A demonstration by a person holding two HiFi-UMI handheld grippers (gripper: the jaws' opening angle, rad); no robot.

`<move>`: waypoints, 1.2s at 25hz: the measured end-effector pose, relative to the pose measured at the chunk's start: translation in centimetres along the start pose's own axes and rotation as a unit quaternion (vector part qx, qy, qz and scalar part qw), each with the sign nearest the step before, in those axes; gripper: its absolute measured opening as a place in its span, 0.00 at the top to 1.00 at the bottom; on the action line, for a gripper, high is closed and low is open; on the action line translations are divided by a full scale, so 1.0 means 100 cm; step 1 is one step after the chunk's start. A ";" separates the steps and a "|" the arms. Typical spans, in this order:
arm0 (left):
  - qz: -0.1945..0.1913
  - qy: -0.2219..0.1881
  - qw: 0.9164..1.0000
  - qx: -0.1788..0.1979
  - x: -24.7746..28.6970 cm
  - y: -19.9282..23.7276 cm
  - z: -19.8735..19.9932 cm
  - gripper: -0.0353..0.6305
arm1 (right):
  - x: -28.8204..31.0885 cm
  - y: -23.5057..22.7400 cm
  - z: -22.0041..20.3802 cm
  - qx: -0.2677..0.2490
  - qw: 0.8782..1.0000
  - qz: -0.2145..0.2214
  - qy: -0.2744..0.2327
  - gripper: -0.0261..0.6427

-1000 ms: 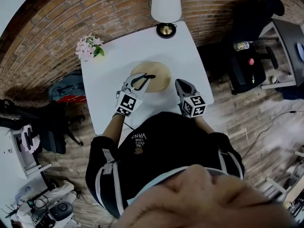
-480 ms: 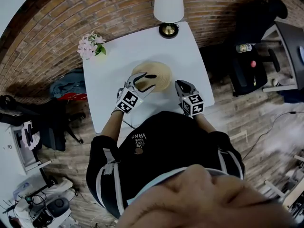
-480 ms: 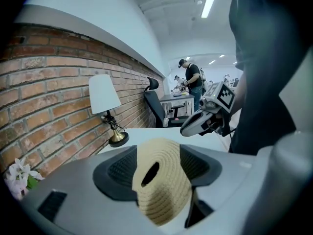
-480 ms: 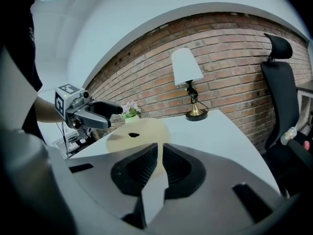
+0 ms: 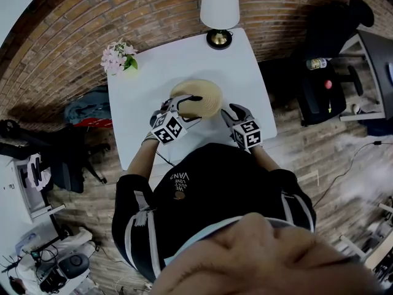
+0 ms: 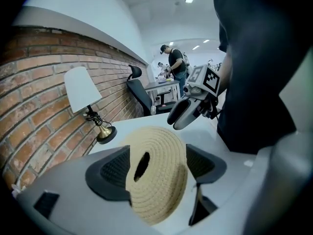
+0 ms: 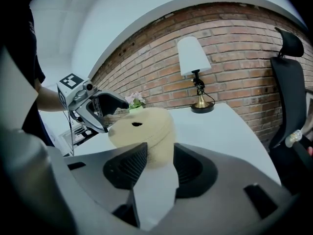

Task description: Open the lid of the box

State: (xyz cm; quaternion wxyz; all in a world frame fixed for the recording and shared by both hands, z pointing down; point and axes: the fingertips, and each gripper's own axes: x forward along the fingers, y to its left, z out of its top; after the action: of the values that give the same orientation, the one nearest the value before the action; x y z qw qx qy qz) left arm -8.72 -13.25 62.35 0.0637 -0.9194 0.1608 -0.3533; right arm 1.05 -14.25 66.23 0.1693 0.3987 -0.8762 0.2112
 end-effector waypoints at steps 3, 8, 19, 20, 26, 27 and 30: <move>-0.014 0.023 1.000 0.014 0.005 -0.004 -0.006 0.40 | 0.003 0.001 -0.007 -0.016 1.000 0.008 0.016 0.72; -0.028 0.060 0.997 0.029 0.008 -0.003 -0.016 0.37 | 0.009 0.007 -0.015 -0.056 0.997 0.028 0.037 0.63; -0.072 0.133 0.983 0.100 0.021 -0.012 -0.029 0.34 | 0.022 0.023 -0.022 -0.094 0.992 0.068 0.051 0.55; -0.076 0.138 0.982 0.100 0.023 -0.013 -0.030 0.34 | 0.023 0.024 -0.022 -0.097 0.991 0.070 0.052 0.55; -0.094 0.163 0.977 0.097 0.031 -0.016 -0.035 0.33 | 0.028 0.025 -0.021 -0.097 0.991 0.078 0.053 0.54; -0.099 0.167 0.976 0.097 0.031 -0.017 -0.036 0.33 | 0.029 0.026 -0.021 -0.097 0.991 0.079 0.053 0.54; -0.110 0.179 0.973 0.101 0.034 -0.020 -0.038 0.33 | 0.030 0.025 -0.020 -0.098 0.990 0.081 0.055 0.54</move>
State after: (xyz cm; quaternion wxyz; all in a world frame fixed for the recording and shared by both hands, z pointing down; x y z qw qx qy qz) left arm -8.36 -12.51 67.80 0.0868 -0.8423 0.0309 -0.5310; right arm -2.53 -13.65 68.79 0.2383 0.2955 -0.9114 0.1588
